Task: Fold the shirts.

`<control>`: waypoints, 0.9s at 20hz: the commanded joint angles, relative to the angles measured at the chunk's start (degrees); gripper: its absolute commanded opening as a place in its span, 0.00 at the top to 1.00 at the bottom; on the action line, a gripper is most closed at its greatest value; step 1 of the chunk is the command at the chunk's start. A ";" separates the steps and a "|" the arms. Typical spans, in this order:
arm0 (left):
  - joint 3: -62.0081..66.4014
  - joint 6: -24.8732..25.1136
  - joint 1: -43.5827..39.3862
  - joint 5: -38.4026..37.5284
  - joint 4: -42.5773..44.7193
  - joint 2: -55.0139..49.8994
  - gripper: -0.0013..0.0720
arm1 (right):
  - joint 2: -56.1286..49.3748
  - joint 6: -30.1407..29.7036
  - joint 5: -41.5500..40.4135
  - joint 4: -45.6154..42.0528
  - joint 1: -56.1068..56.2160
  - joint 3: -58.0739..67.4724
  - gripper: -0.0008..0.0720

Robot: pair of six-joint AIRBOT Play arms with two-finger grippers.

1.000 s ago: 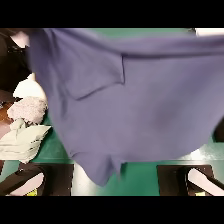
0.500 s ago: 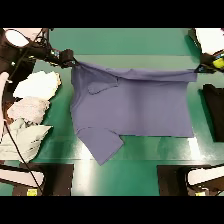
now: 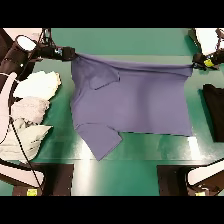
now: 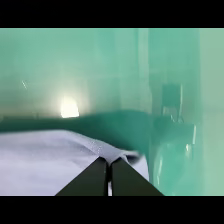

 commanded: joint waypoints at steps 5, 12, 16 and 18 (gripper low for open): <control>-3.50 1.11 0.04 -23.78 8.68 -0.11 0.95 | -0.17 -3.32 16.09 -4.13 -1.29 0.02 0.97; -13.66 -2.10 0.04 -19.98 8.76 -0.13 0.95 | 2.45 -2.21 17.09 -4.20 -0.22 -10.78 0.97; -13.81 -2.29 0.04 -20.83 8.52 -0.11 0.95 | 4.52 -2.19 12.46 -4.09 -0.22 -17.84 0.97; -13.81 -3.82 0.04 -22.21 8.55 -0.11 0.73 | 4.55 -2.16 13.49 -4.02 -0.22 -18.75 0.96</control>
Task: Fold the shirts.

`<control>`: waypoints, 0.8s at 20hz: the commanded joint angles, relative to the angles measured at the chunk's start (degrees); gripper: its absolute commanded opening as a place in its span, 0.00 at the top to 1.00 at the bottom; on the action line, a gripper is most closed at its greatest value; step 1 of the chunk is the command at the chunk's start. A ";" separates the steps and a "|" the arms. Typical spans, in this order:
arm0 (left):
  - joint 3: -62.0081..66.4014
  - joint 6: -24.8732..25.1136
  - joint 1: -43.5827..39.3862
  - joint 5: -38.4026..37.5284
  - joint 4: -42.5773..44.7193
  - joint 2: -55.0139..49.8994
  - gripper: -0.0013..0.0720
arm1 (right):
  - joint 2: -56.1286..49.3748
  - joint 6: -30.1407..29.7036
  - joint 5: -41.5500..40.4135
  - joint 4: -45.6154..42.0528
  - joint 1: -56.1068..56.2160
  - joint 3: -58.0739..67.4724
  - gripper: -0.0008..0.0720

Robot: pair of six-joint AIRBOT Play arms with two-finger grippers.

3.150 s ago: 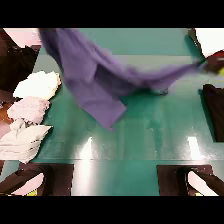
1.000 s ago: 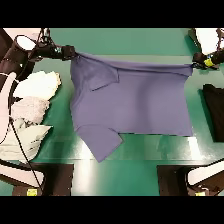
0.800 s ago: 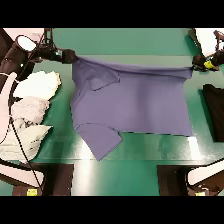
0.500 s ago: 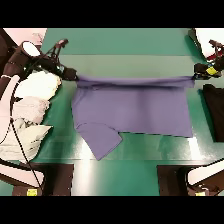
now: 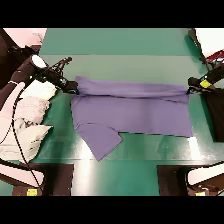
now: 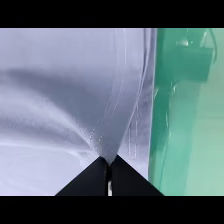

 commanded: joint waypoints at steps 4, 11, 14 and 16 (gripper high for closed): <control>0.33 -5.77 0.55 -5.09 1.86 0.11 0.16 | 0.63 0.07 5.35 0.15 -0.74 -1.25 0.42; -13.55 -8.72 5.44 -7.10 2.38 18.29 0.16 | 15.23 -0.59 5.77 6.88 -7.98 -11.41 0.74; -33.44 -13.25 4.52 0.20 -1.18 31.61 0.16 | 22.62 -3.06 0.46 10.91 -10.32 -19.39 0.74; -45.35 -17.00 2.73 3.96 -2.32 39.45 0.16 | 25.83 -3.06 -2.71 10.80 -10.36 -23.30 0.74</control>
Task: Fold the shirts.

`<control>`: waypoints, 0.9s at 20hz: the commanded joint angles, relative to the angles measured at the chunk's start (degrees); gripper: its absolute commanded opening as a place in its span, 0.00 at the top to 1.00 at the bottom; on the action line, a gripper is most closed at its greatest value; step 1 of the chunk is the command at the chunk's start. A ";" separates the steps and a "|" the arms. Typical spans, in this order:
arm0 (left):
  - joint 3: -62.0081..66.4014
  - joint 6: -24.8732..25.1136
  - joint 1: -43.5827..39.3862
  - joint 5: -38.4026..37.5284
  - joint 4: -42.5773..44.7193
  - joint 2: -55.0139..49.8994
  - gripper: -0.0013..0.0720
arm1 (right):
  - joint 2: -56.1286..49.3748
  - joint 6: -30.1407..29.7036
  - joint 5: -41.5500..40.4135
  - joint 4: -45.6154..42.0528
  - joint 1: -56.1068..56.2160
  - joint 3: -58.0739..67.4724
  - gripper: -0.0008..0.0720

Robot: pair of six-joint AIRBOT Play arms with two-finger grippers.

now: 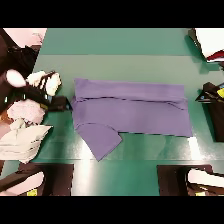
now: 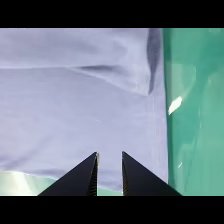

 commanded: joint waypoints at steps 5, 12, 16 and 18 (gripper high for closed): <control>-28.98 -7.43 -10.40 15.28 -13.42 16.87 0.16 | 7.65 -0.92 -6.80 2.62 -0.96 -9.84 0.74; -30.56 -12.26 -19.65 21.51 -13.49 16.83 0.16 | 7.65 -0.92 -6.16 2.58 -0.98 -10.01 0.74; -31.50 -14.95 -20.17 24.09 -11.91 16.83 0.16 | 7.65 -0.92 -5.90 2.60 -0.98 -10.01 0.74; -31.61 -15.85 -20.17 25.29 -12.15 16.83 0.16 | 7.65 -0.92 -5.66 2.60 -0.98 -10.01 0.74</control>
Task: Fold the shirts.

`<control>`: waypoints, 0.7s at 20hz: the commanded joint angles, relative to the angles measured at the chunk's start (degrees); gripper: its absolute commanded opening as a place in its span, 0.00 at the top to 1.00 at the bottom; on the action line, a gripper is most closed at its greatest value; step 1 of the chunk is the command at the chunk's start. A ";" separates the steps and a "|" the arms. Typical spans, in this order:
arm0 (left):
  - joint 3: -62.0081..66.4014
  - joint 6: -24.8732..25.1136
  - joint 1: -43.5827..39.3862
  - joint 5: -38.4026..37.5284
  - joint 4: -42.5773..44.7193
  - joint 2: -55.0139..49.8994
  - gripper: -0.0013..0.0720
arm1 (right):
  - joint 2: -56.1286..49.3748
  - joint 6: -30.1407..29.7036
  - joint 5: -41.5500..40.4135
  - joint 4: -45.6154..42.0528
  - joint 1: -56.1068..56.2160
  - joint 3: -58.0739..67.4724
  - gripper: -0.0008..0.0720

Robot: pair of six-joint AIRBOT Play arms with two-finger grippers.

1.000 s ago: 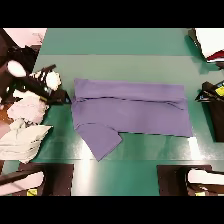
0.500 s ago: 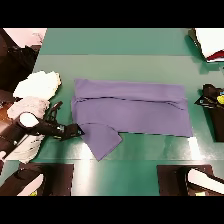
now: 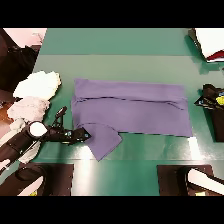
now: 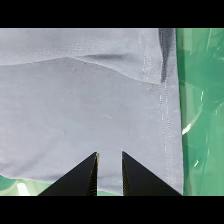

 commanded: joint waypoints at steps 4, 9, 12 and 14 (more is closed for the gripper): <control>-0.52 -2.10 -0.55 5.88 0.13 0.07 0.69 | 0.04 -0.17 1.66 -0.02 -0.02 -0.02 0.74; 2.12 -1.79 -0.55 6.73 -0.13 0.07 0.95 | 0.24 -1.60 5.73 -0.68 -3.80 -1.44 0.74; 5.46 1.36 -0.55 6.32 -0.11 0.11 0.95 | 2.03 -2.82 4.92 -0.68 -9.44 -9.86 0.64; 7.26 2.71 -0.55 6.36 -0.11 0.11 0.95 | 2.75 -4.90 2.38 -0.59 -13.99 -16.98 0.42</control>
